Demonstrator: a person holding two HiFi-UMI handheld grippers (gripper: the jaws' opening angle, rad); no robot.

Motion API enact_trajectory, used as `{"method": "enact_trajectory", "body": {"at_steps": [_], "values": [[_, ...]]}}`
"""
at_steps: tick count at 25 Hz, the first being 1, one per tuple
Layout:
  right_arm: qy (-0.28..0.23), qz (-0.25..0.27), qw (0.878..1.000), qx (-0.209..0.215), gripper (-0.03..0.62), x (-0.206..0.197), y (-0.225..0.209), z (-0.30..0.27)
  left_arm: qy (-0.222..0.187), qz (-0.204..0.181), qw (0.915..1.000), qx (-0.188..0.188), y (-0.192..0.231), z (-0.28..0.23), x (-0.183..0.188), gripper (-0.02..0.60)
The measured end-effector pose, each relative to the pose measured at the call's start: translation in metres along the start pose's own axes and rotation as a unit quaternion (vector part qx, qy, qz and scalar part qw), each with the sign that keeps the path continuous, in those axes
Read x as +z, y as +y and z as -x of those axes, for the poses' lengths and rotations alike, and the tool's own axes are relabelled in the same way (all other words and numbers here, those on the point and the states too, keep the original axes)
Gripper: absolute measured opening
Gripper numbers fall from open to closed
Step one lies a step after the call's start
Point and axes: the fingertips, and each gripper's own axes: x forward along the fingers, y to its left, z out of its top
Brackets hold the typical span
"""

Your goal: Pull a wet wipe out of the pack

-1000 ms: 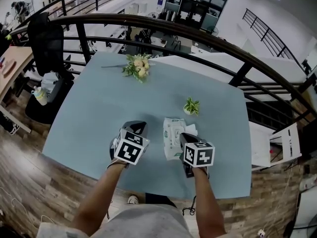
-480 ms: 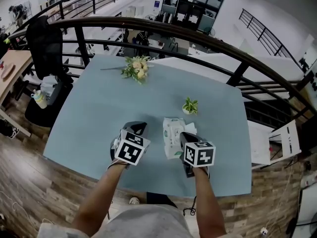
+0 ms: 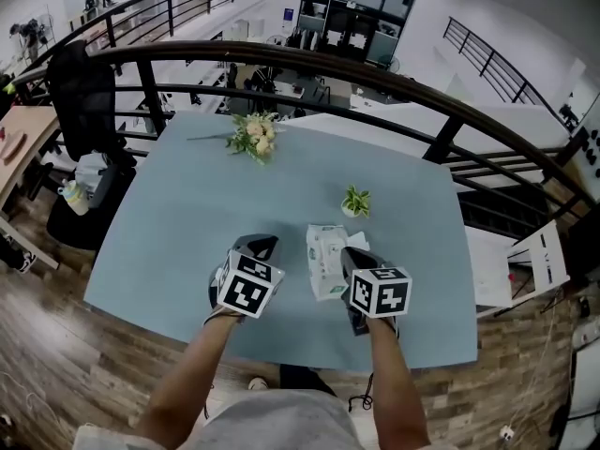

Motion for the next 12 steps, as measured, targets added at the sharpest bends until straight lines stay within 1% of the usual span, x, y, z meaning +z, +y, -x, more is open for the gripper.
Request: {"method": "enact_trajectory", "body": {"at_steps": [4, 6, 9, 12], "values": [[-0.020, -0.002, 1.000, 0.001, 0.008, 0.011, 0.004, 0.007, -0.002, -0.004, 1.0000, -0.001, -0.001, 0.006, 0.001, -0.006], [-0.025, 0.000, 1.000, -0.001, 0.008, 0.014, 0.006, 0.011, -0.007, -0.009, 0.9999, -0.001, -0.003, 0.009, 0.002, -0.006], [-0.029, 0.001, 1.000, -0.005, 0.008, 0.017, 0.008, 0.016, -0.009, -0.004, 0.9999, -0.003, -0.006, 0.014, 0.003, -0.006], [-0.033, -0.003, 0.999, -0.010, 0.008, 0.017, 0.012, 0.021, -0.011, -0.007, 0.9999, -0.008, -0.009, 0.019, 0.004, -0.006]]}}
